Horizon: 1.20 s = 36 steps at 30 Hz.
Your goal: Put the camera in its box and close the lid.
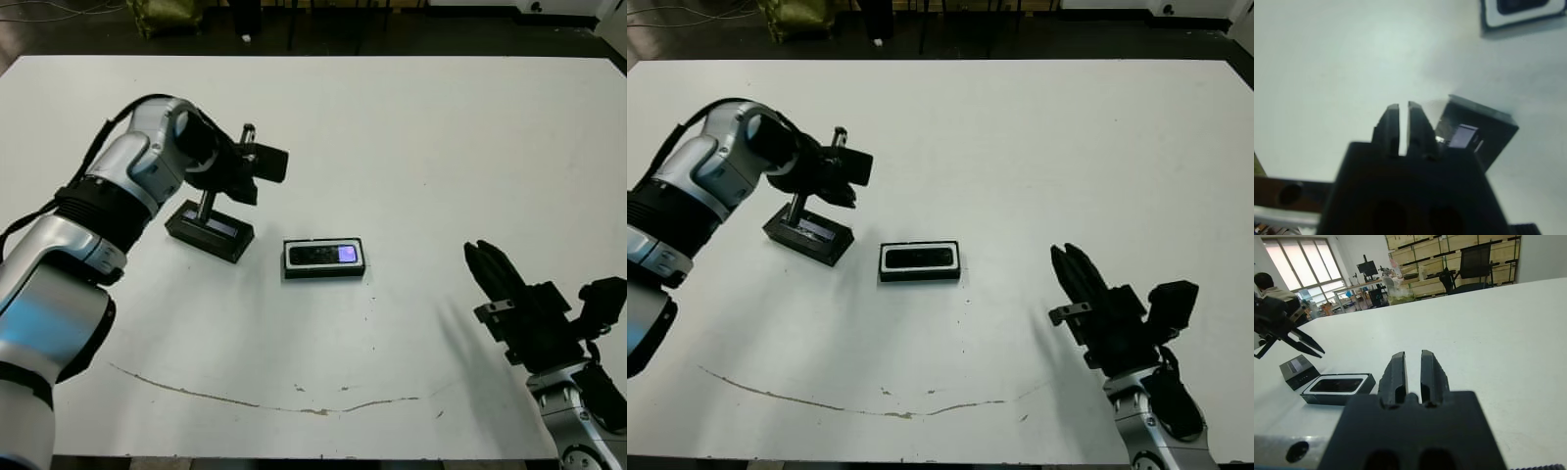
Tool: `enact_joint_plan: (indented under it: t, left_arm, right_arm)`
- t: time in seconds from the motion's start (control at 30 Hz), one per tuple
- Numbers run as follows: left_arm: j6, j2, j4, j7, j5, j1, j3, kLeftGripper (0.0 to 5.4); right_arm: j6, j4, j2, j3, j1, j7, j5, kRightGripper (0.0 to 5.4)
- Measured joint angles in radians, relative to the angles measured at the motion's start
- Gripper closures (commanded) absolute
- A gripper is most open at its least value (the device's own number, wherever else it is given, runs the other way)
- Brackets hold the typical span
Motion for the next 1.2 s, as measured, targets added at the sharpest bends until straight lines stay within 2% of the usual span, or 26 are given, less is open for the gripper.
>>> enact_joint_plan:
  t: [0.23, 0.37, 0.73, 0.87, 1.2]
  left_arm:
    - [-0.054, -0.029, 0.012, 0.079, 0.028, 0.048, -0.016, 5.4]
    - [-0.068, -0.042, 0.034, 0.09, 0.041, 0.046, -0.016, 5.4]
    - [-0.123, -0.062, 0.095, -0.035, 0.083, -0.017, -0.068, 5.4]
    - [-0.153, -0.061, 0.095, -0.06, 0.099, -0.024, -0.079, 5.4]
    - [-0.157, -0.024, 0.024, -0.152, 0.122, -0.011, -0.093, 5.4]
  right_arm:
    - [0.035, -0.048, -0.007, 0.013, 0.024, -0.043, -0.032, 5.37]
    - [0.02, -0.018, -0.005, 0.015, 0.024, -0.016, -0.026, 5.37]
    - [0.007, 0.012, -0.006, 0.011, 0.008, -0.001, -0.03, 5.37]
    - [0.029, -0.016, -0.008, 0.008, 0.006, -0.017, -0.026, 5.37]
    - [0.014, 0.013, -0.015, 0.006, -0.003, 0.011, -0.017, 5.37]
